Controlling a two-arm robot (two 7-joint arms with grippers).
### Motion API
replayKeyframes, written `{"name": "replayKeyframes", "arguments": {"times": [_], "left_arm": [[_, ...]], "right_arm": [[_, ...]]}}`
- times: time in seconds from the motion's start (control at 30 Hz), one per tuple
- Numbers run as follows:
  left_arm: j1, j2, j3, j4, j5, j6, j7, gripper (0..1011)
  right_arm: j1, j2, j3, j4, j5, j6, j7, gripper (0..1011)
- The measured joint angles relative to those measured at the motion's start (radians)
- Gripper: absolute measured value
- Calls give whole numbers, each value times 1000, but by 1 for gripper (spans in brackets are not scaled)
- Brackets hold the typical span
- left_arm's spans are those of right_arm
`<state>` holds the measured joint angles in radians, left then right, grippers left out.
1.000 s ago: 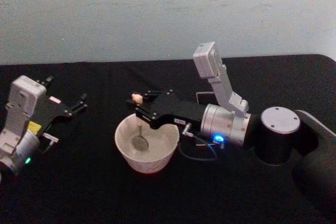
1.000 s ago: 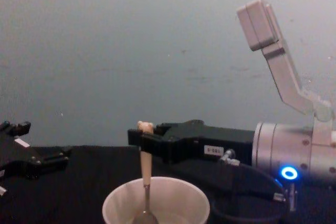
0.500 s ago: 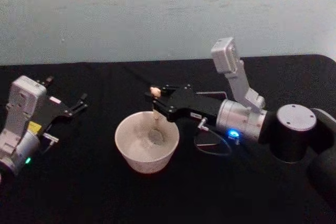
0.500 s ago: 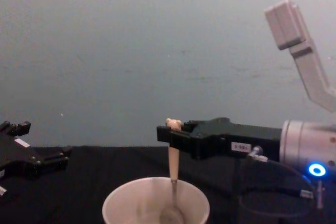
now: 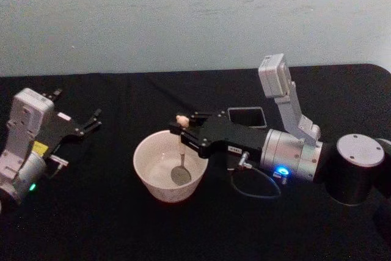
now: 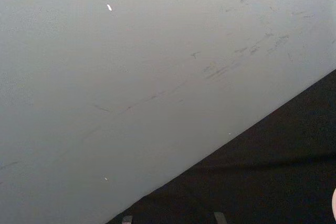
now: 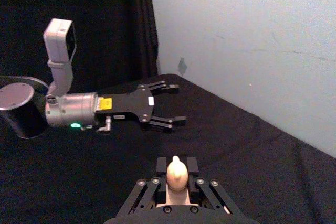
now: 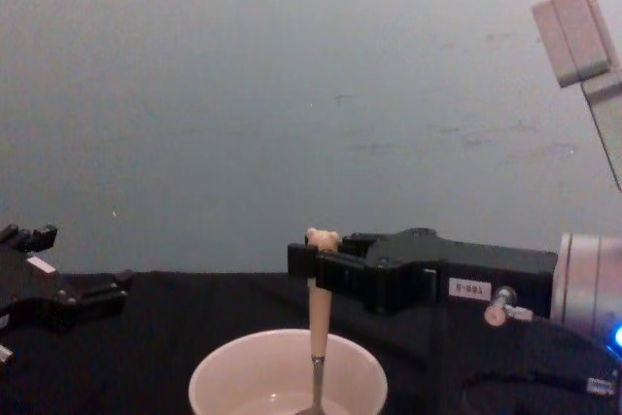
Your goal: Pick up the stirring spoon with one hand, stir inside the cup, then place it back in its original position.
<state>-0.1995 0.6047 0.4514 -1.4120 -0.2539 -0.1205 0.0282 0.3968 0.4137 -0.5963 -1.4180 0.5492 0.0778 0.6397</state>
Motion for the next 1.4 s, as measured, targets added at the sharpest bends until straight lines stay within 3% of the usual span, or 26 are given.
{"name": "replayKeyframes", "arguments": {"times": [0.77,1.13,1.4], "left_arm": [[0,0,0,0,0,0,0,1001],[0,0,0,0,0,0,0,1001],[0,0,0,0,0,0,0,1001]], "right_arm": [[-5,-11,22,-3,85,29,-50,213],[-2,-1,77,-31,159,40,-83,213],[1,18,141,-60,226,38,-131,213]]}}
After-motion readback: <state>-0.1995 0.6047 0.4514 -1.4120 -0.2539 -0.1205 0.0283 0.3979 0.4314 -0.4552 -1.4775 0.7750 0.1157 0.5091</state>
